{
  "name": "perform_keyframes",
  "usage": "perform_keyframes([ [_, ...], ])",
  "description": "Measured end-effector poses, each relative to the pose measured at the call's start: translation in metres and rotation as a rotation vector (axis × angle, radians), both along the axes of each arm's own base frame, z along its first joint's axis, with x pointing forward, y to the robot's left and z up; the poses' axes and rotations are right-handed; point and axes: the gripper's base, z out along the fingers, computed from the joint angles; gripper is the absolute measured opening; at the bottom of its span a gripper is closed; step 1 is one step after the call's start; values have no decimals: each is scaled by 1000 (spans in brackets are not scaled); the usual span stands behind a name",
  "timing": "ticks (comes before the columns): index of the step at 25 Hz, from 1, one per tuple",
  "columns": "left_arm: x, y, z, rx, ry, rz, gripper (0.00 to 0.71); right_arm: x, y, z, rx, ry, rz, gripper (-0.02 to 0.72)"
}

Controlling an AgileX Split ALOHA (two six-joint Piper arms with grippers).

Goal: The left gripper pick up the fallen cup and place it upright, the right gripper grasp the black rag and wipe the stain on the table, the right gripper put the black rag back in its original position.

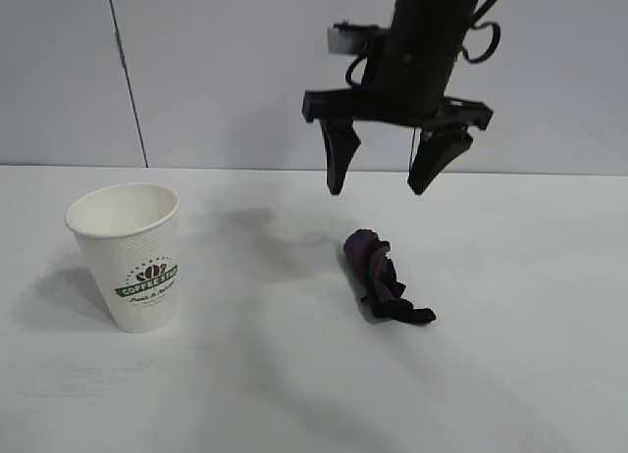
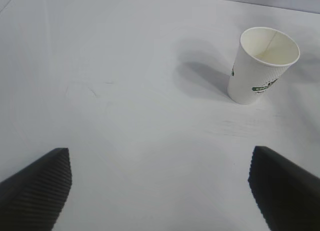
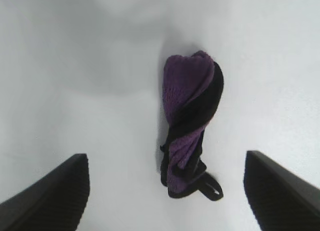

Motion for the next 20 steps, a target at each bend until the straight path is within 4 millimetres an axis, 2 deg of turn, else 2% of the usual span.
perform_keyframes([
  [3,0,0,0,0,0,0,694,-17,-7,40,26,-59,3,578],
  [11,0,0,0,0,0,0,694,-75,-33,129,68,-177,11,578],
  [16,0,0,0,0,0,0,694,-121,-57,183,91,-325,10,578],
  [20,0,0,0,0,0,0,694,-170,-81,224,132,-469,6,578],
])
